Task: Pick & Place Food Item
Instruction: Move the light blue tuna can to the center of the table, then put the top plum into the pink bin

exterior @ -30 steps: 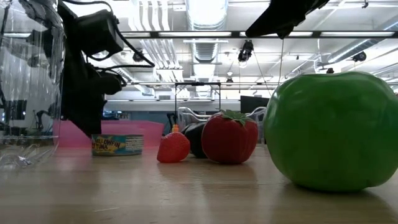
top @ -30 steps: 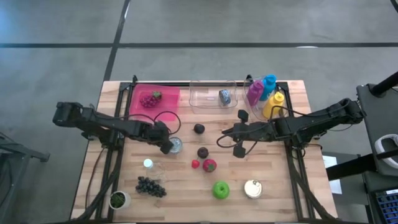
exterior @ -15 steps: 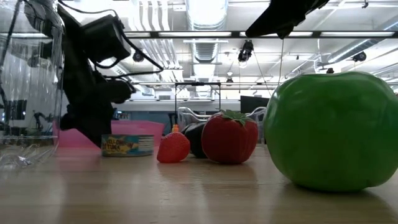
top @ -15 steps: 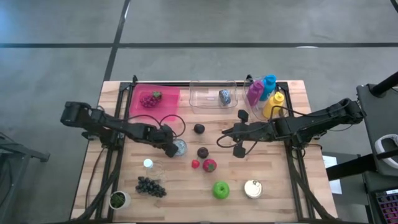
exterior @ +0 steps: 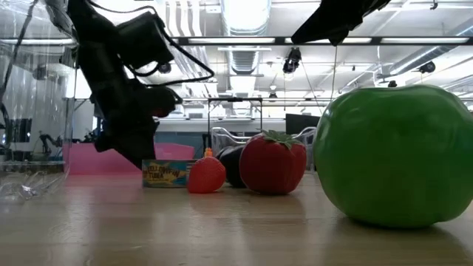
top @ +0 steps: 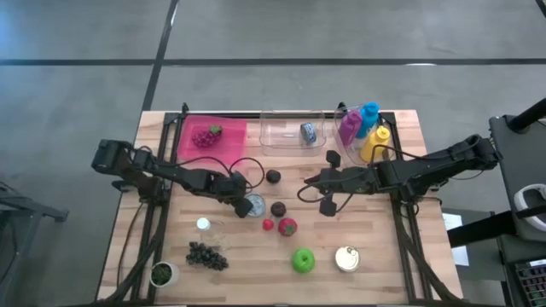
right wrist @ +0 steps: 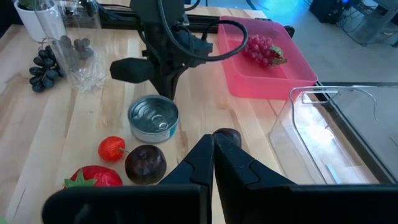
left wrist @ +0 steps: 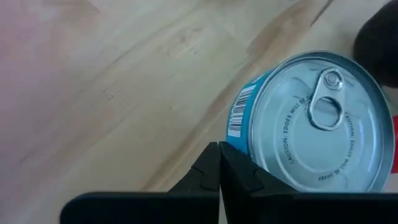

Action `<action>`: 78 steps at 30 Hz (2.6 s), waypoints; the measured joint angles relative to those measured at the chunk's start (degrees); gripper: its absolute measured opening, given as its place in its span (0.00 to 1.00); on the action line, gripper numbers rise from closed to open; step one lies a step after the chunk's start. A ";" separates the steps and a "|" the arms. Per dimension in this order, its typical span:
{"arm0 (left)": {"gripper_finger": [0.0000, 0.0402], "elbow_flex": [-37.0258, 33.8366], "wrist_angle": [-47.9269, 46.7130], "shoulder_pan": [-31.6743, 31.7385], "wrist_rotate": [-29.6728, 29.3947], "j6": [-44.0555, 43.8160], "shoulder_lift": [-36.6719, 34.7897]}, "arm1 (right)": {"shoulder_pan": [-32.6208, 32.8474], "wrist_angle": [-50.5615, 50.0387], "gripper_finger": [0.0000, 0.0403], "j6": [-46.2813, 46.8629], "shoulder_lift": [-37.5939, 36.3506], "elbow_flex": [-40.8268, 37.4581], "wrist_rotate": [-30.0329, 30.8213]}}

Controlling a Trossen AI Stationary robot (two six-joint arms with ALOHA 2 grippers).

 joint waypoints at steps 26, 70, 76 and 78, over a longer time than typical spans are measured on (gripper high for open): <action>0.00 11.65 0.15 -1.36 0.89 8.15 10.09 | 0.00 0.13 0.02 0.00 0.00 0.00 0.01; 0.04 11.56 -7.21 -1.11 -12.91 14.12 -7.80 | -0.01 0.55 0.02 -0.04 0.00 0.00 0.03; 0.04 11.76 -4.67 -1.11 -12.65 21.69 -7.81 | -0.01 0.50 0.02 0.10 0.00 0.00 0.03; 0.04 12.34 -4.65 -1.11 -12.00 24.34 -7.81 | 0.00 0.49 0.02 0.15 0.00 0.00 0.03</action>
